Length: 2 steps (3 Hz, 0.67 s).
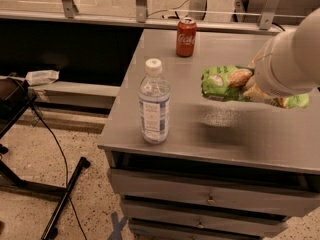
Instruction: Move green rice chip bag near blue plastic bottle
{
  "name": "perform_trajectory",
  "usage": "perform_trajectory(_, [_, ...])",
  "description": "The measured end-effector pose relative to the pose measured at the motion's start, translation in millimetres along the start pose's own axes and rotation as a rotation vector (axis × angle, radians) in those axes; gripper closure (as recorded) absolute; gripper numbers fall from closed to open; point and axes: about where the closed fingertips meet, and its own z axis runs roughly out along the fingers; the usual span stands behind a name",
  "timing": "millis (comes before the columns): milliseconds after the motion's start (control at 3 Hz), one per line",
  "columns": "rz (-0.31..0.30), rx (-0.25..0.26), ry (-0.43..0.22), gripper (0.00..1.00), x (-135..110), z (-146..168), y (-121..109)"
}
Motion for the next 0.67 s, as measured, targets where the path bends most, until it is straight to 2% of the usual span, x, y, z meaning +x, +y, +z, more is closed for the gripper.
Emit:
perform_trajectory(333, [0.006, -0.020, -0.033, 1.00, 0, 5, 12])
perform_trajectory(667, [-0.008, -0.007, -0.090, 1.00, 2, 1, 32])
